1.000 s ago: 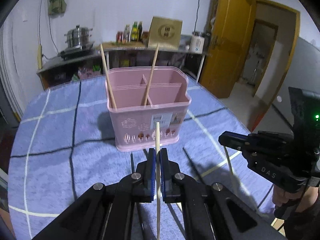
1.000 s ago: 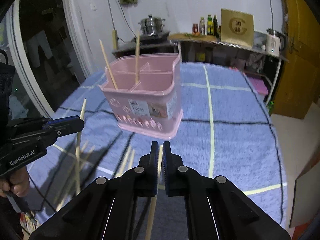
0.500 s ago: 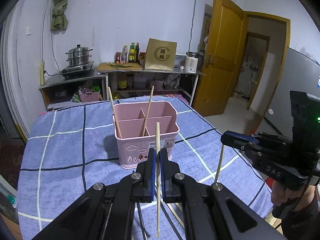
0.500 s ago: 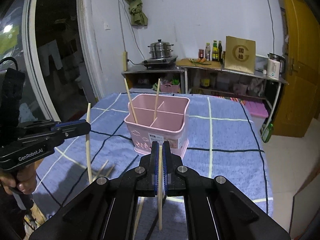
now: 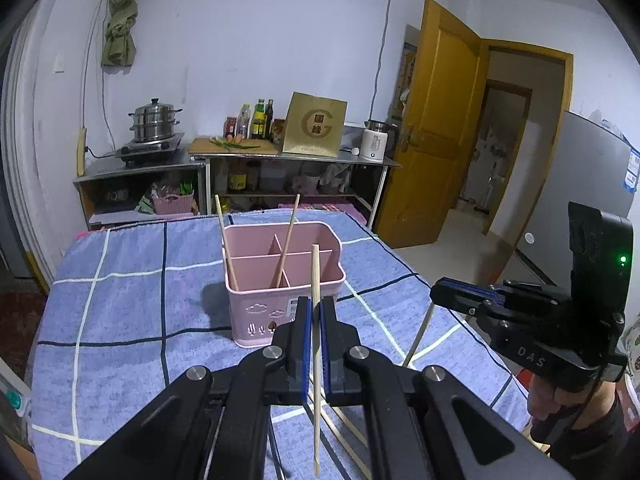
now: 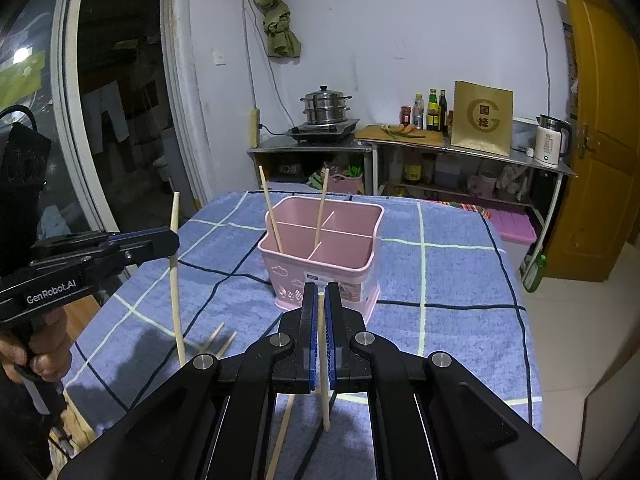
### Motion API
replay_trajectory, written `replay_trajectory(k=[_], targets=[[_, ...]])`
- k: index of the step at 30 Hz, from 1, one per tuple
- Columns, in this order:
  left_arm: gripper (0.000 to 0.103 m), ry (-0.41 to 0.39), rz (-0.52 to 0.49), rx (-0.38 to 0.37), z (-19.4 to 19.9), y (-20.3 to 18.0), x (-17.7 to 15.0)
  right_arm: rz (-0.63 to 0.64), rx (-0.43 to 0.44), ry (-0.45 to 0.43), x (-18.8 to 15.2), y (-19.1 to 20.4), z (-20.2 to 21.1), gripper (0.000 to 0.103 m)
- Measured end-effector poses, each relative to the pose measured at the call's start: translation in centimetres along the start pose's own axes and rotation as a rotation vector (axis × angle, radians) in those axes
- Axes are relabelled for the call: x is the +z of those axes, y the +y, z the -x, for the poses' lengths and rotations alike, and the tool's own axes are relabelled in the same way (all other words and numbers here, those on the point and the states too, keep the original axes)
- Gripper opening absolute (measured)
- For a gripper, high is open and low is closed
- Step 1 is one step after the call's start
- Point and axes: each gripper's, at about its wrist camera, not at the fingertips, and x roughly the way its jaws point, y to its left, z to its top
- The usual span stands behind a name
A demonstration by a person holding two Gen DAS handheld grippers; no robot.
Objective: Organize utensils
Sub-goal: 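Lift the held chopsticks with both tools and carry them toward the pink basket, then lower the left tool's chopstick into the basket while the right tool lowers its chopstick in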
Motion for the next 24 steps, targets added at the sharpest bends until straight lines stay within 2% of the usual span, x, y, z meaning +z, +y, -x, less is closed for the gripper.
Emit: replay_trajectory(k=[11, 24], targets=[[0.004, -0.015, 0.009, 0.01, 0.0, 0.6, 1.3, 0.01, 0.002, -0.023, 0.9, 0.3, 0.3, 0.003], [0.004, -0.087, 0.019, 0.067, -1.5, 3.0, 7.4, 0.018, 0.033, -0.099, 5.9, 1.7, -0.4, 0.003]])
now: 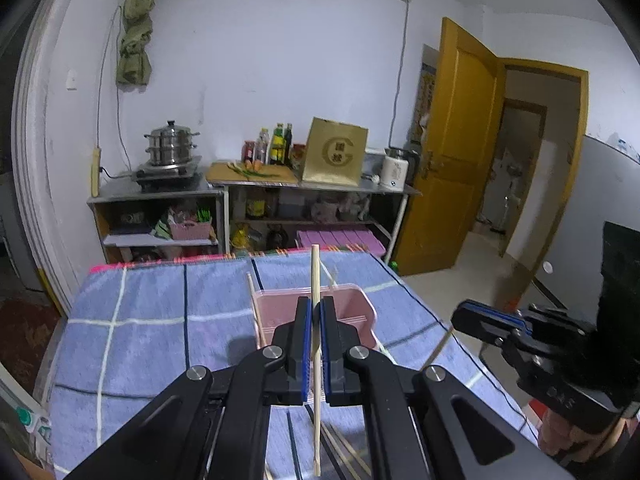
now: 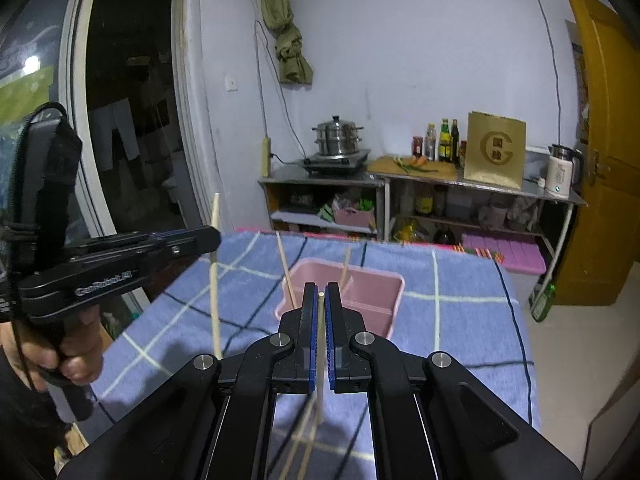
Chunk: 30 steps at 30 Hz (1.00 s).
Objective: Organize utensils
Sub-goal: 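Lower the left tool's chopstick into the basket while the right tool lowers its chopstick in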
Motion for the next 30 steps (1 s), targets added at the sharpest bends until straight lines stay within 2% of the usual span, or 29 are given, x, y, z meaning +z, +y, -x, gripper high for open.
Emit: replay_trajectory(k=[9, 16, 22, 30], targets=[[0.004, -0.078, 0.006, 0.027, -2.2, 1.4, 4.7, -0.011, 0.021, -0.067, 4.4, 0.2, -1.5, 0.003], [0.004, -0.107, -0.008, 0.033, -4.6, 1.9, 6.3, -0.02, 0.03, -0.092, 6.3, -0.5, -3.5, 0.003], [0.004, -0.135, -0.01, 0.039, -6.4, 2.6, 6.2, -0.039, 0.039, -0.097, 6.6, -1.2, -5.5, 0.003], [0.004, -0.108, 0.019, 0.037, -9.5, 4.2, 4.2, -0.051, 0.044, -0.052, 5.0, -1.9, -8.3, 0.003]])
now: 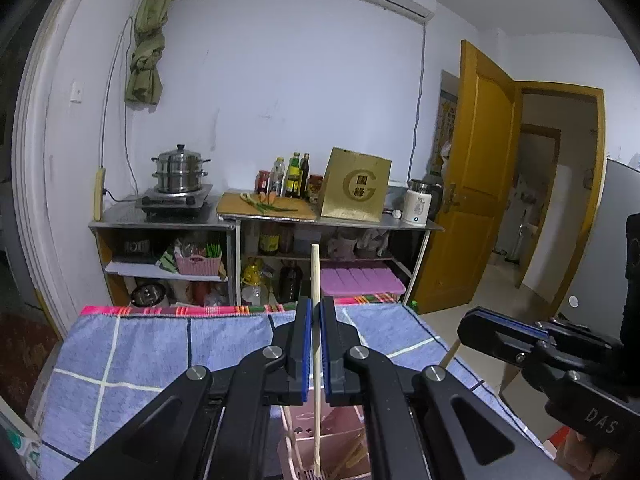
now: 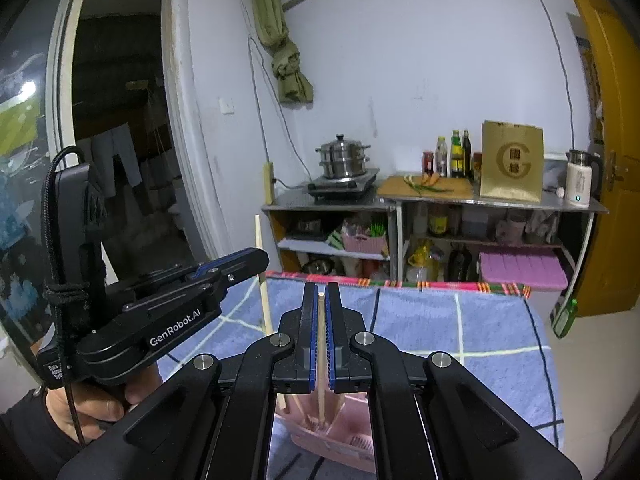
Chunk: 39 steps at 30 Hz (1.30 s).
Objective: Organize utensils
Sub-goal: 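Lower the left tool's chopstick into the basket while the right tool lowers its chopstick in, then open both tools to release the chopsticks and pull back from the basket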
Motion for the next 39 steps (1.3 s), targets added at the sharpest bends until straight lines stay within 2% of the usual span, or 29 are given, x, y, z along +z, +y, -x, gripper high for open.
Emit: replay_trajectory(k=[11, 20, 22, 25, 35, 38, 39], targets=[[0.004, 0.046, -0.008, 0.0, -1.9, 0.6, -3.6, -0.014, 0.003, 0.1, -3.0, -1.3, -2.6, 0.003], [0.004, 0.074, 0.017, -0.004, -1.1, 1.3, -5.4, -0.024, 0.0, 0.145, -4.2, -1.6, -2.5, 0.003], [0.004, 0.077, 0.017, -0.002, -0.7, 1.4, -5.5, -0.018, -0.008, 0.143, -4.3, -1.5, -2.1, 0.007], [0.006, 0.075, 0.021, -0.002, 0.4, 1.3, -5.7, -0.021, -0.006, 0.138, -4.5, -1.3, -1.3, 0.012], [0.009, 0.065, 0.021, -0.017, 6.5, 0.7, -8.6, -0.015, -0.004, 0.099, -6.7, -0.2, 3.9, 0.013], [0.014, 0.069, 0.022, -0.014, 8.8, 0.5, -10.5, -0.013, -0.003, 0.091, -8.1, 0.2, 5.7, 0.013], [0.018, 0.074, 0.026, -0.015, 9.4, 0.4, -11.0, -0.013, -0.005, 0.089, -8.6, 0.4, 6.2, 0.013]])
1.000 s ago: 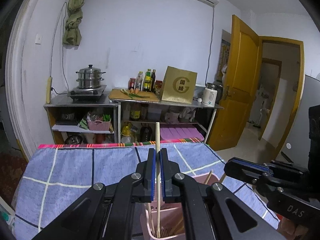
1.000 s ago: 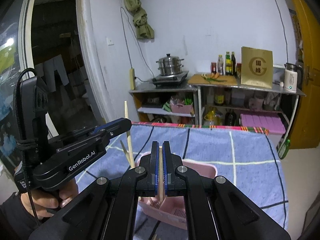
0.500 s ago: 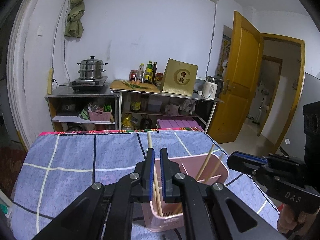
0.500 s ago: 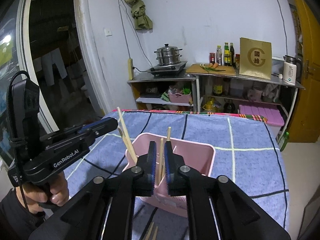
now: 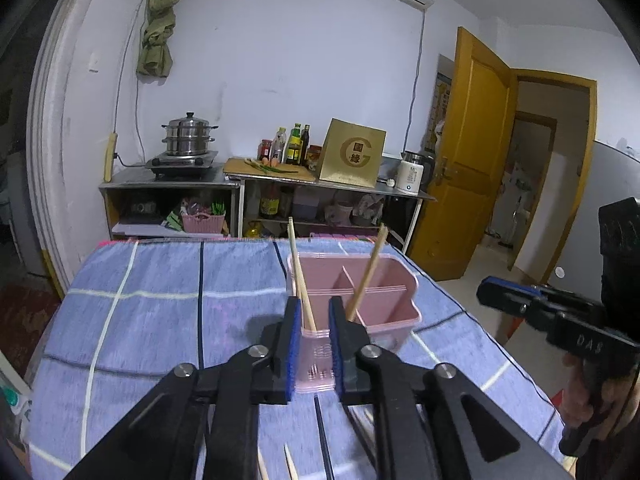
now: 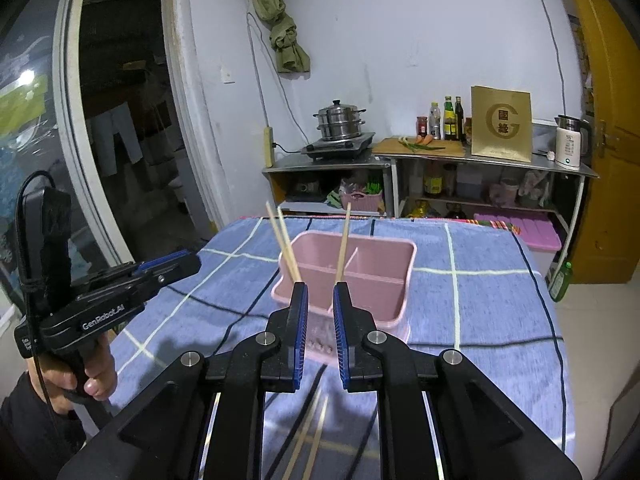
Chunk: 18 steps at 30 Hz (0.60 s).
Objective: Organize utensils
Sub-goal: 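Open both tools to release the chopsticks and pull back from the basket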
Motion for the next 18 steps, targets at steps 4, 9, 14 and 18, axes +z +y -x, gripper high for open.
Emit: replay_trajectory(k=[4, 9, 14, 18], targets=[[0.033, 0.017, 0.025, 0.01, 2.4, 0.1, -2.7, 0.01, 0.003, 0.004, -2.2, 0.5, 1.5, 0.013], [0.034, 0.064, 0.068, 0.031, 3.8, 0.6, -5.8, 0.006, 0.007, 0.032, -4.8, 0.8, 2.4, 0.013], [0.034, 0.107, 0.05, 0.05, 4.6, 0.5, -9.0, -0.006, 0.005, 0.068, -7.3, 0.7, 2.9, 0.013], [0.034, 0.136, 0.06, 0.055, 4.9, 0.6, -11.0, -0.018, -0.007, 0.095, -9.2, 0.5, 3.0, 0.013]])
